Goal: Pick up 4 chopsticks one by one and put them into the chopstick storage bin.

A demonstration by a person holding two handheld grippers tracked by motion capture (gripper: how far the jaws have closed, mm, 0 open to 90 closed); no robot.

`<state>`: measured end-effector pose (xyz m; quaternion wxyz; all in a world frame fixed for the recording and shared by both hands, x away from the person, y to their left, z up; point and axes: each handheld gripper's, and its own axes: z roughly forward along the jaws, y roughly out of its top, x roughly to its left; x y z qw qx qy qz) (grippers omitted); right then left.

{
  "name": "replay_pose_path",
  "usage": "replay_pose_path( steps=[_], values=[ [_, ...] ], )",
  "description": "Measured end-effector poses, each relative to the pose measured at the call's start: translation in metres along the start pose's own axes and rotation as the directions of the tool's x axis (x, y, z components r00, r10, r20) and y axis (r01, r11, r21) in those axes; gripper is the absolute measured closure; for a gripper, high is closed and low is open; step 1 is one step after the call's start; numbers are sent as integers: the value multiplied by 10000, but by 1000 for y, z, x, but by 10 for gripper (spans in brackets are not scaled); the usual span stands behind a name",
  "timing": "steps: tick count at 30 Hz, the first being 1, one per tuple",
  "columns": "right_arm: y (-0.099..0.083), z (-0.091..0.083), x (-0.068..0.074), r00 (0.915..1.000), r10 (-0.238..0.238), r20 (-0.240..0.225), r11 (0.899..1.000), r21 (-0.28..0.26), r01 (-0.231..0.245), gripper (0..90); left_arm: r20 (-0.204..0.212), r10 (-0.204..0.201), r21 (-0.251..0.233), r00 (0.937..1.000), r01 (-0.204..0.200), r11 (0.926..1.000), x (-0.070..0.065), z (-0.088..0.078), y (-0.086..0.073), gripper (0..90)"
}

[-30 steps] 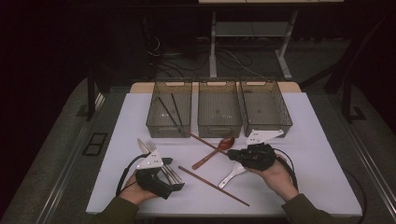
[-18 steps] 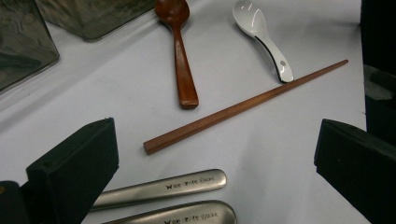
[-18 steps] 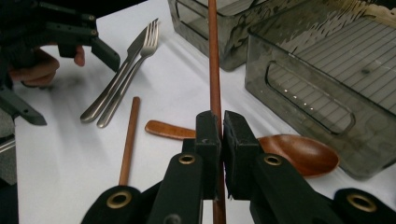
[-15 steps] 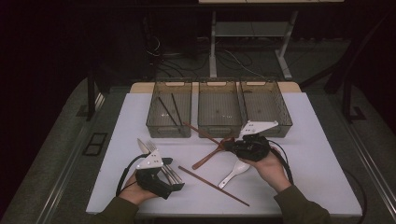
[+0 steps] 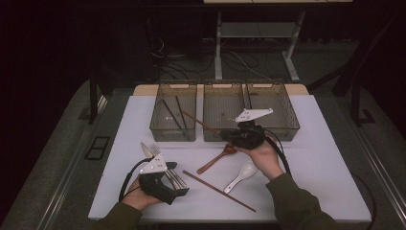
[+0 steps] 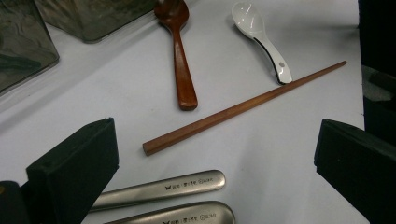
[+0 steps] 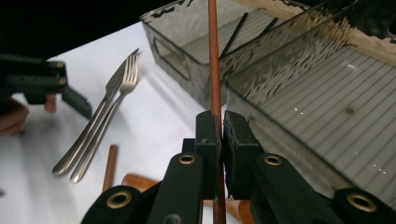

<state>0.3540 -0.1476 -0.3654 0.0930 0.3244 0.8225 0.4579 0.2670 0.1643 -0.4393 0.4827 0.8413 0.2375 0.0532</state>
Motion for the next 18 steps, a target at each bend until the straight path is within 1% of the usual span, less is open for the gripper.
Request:
replay_pose_path(
  steps=[7,8,14,18],
  values=[
    [16,15,-5,9996,129,243,9999,75,-130,852,-14,-86,-73,10000,86,9999,-1,0,0,0],
    [18,17,-5,9995,127,274,9999,77,-129,852,-11,-39,-21,10000,39,10000,-1,0,0,0],
    [33,32,-8,9981,487,368,9987,155,-492,851,2,-28,-33,10000,28,10000,-1,0,0,0],
    [42,44,-10,9977,450,506,9986,246,-463,852,20,-10,-43,10000,11,10000,-1,-1,1,0]
  ],
)
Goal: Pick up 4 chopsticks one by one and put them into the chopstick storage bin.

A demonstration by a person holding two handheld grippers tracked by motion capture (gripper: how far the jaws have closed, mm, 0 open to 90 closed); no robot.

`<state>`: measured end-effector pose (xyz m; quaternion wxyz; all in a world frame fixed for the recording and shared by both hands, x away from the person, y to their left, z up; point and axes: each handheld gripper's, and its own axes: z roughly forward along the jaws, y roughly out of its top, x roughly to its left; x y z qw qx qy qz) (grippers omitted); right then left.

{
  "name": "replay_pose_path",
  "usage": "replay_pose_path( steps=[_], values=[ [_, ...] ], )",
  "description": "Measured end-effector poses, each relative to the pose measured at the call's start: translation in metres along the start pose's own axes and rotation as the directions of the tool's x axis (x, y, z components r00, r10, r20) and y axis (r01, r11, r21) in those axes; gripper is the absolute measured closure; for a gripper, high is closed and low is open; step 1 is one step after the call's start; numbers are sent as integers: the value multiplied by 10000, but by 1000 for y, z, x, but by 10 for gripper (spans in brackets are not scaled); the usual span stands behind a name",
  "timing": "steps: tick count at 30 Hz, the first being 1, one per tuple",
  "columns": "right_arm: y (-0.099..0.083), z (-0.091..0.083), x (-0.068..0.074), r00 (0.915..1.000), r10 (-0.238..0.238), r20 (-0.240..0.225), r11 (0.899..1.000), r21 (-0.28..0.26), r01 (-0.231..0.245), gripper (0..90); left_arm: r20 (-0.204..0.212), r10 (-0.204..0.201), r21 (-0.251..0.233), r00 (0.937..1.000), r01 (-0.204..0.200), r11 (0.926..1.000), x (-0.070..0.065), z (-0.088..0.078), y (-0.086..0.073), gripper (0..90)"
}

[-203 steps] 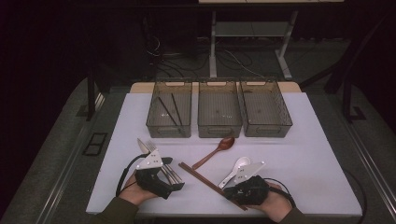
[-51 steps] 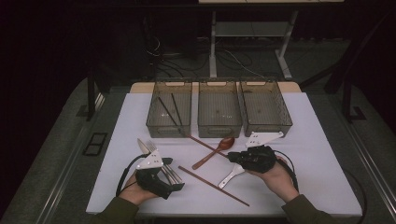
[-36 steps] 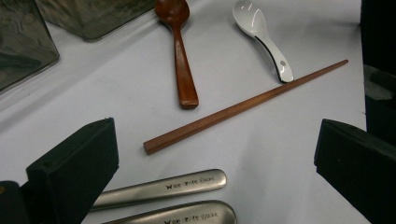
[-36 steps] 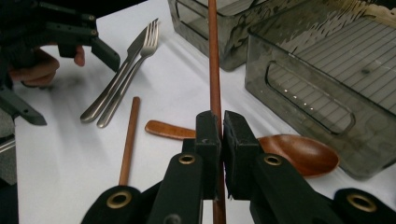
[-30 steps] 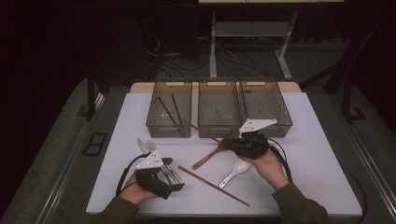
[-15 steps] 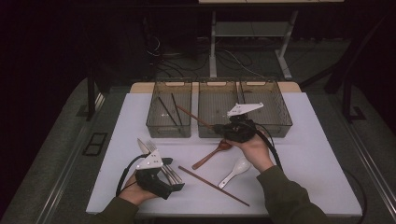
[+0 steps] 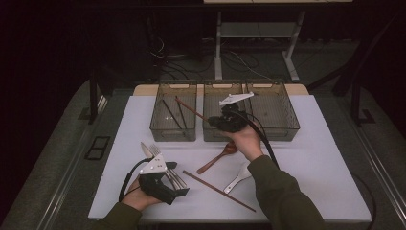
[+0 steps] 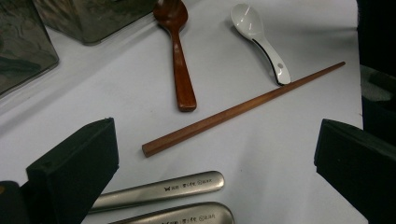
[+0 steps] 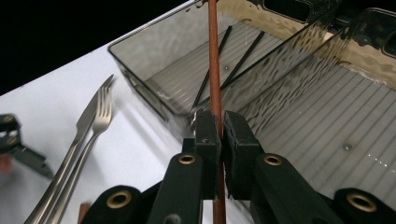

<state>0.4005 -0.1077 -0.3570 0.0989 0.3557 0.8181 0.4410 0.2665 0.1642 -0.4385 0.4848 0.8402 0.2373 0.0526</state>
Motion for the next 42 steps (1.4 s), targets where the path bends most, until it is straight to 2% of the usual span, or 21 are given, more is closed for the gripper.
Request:
replay_pose_path(
  steps=[9,24,36,42],
  values=[
    [14,27,-1,9992,314,234,9991,295,-321,851,10,101,-21,9999,-101,9999,0,0,0,0],
    [34,68,-5,9956,520,776,9952,783,-581,850,74,73,-67,9999,-73,10000,0,0,1,0],
    [56,100,8,9945,479,930,9922,1102,-581,849,83,131,-94,9999,-130,9999,0,-1,2,0],
    [61,112,17,9959,378,817,9916,1202,-475,844,116,143,-101,9998,-142,9998,0,-2,2,0]
  ],
)
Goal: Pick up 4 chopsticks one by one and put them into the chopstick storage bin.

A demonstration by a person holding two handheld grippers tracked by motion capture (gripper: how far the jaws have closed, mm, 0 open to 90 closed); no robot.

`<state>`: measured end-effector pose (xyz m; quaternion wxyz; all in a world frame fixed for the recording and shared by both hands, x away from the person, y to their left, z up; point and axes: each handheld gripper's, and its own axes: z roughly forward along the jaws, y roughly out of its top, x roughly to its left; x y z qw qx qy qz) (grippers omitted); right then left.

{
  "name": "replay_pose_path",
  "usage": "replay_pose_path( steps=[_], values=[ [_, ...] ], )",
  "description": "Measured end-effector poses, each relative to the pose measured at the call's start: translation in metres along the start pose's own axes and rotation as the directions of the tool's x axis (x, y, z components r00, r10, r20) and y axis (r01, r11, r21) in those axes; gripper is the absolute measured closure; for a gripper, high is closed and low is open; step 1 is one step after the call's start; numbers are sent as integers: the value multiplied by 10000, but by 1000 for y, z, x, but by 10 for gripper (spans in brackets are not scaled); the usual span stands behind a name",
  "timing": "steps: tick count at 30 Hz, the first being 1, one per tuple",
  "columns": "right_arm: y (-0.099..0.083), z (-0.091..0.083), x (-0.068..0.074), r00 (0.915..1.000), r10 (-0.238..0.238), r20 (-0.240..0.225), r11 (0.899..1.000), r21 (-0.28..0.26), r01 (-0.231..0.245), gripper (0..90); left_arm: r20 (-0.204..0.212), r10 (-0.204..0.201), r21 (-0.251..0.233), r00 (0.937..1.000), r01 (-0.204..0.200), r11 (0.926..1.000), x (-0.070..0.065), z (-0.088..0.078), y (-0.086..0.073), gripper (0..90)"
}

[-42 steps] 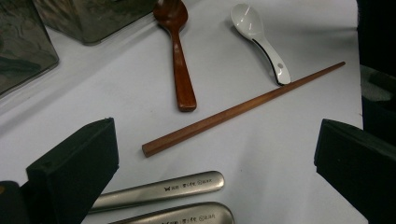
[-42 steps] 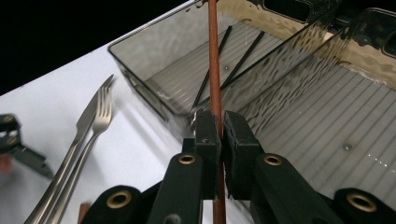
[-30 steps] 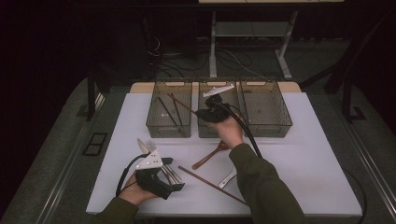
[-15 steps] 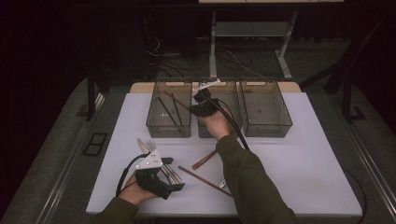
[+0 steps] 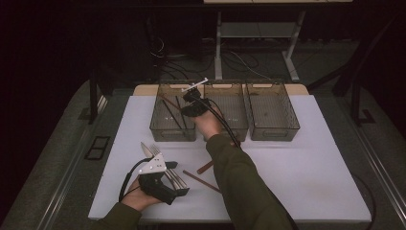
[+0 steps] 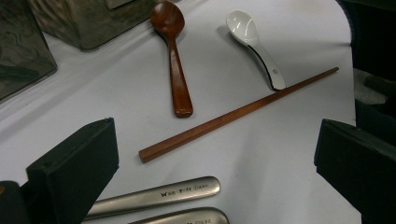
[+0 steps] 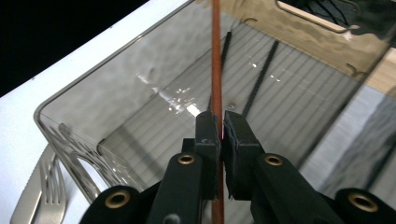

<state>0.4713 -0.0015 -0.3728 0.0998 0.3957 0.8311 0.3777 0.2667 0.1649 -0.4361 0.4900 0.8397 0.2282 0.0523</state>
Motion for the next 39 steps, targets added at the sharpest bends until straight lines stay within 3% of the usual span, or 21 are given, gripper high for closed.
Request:
replay_pose_path(
  steps=[10,13,19,20,24,26,32,39],
  values=[
    [1,-9,3,9994,-227,-272,9994,-269,219,689,-29,-25,3,10000,25,10000,0,0,0,0],
    [-1,-15,2,9985,-204,-508,9990,-416,182,634,-35,-74,4,10000,74,10000,0,0,0,0],
    [-13,-27,0,9938,-340,-1060,9984,-490,289,613,-50,-57,23,10000,57,10000,1,1,-1,0],
    [-15,-29,-1,9930,-370,-1126,9982,-511,314,617,-47,-42,69,10000,43,10000,1,0,0,0],
    [-23,-43,-1,9905,-597,-1236,9972,-522,536,845,-83,-84,-15,9999,84,10000,1,1,-1,0],
    [-27,-49,-1,9883,-764,-1321,9967,-381,719,895,-111,-96,-8,9999,96,10000,1,1,-1,0],
    [-42,-64,0,9836,-1024,-1487,9946,-308,989,899,-102,-103,14,9999,103,9999,1,1,-1,0],
    [-54,-58,-2,9851,-945,-1434,9953,86,967,899,-108,-71,74,9999,72,9999,1,1,-1,0]
  ],
)
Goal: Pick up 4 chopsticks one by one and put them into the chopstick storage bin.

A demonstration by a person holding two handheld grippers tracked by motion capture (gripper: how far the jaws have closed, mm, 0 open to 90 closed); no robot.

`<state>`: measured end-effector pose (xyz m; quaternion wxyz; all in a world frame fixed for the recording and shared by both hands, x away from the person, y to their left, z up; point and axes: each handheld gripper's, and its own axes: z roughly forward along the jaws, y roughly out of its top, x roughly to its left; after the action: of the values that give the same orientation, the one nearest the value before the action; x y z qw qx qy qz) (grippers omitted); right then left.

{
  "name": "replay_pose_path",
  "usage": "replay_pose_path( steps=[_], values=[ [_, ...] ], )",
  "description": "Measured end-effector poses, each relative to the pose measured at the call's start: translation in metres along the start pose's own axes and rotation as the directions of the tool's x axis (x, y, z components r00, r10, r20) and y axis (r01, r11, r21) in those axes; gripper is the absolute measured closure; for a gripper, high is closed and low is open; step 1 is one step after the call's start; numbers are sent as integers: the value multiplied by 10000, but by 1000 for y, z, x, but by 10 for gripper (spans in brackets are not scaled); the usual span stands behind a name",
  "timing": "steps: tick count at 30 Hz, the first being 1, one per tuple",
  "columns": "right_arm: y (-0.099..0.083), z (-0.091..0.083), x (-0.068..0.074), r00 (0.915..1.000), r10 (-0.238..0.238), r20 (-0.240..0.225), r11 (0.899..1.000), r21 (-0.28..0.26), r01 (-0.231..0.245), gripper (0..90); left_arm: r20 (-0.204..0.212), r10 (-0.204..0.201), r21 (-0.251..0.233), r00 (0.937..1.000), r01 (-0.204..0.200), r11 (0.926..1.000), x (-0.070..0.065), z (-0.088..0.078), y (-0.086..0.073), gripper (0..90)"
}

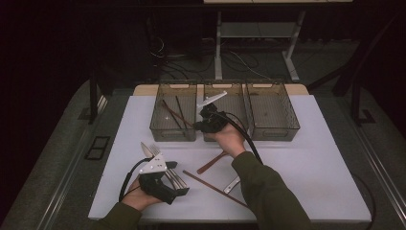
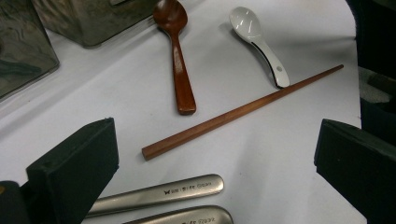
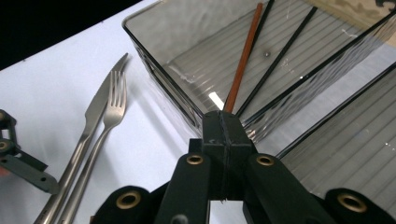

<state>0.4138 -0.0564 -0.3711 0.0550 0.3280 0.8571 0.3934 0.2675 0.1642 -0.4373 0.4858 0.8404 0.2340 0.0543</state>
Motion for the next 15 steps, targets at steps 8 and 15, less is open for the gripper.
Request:
replay_pose_path(
  steps=[8,15],
  values=[
    [3,10,-4,9998,185,80,9998,-71,-185,900,20,-15,-43,10000,15,10000,0,0,0,0],
    [3,10,-5,9998,193,112,9997,-155,-192,900,14,-12,-31,10000,12,10000,0,0,0,0]
  ],
)
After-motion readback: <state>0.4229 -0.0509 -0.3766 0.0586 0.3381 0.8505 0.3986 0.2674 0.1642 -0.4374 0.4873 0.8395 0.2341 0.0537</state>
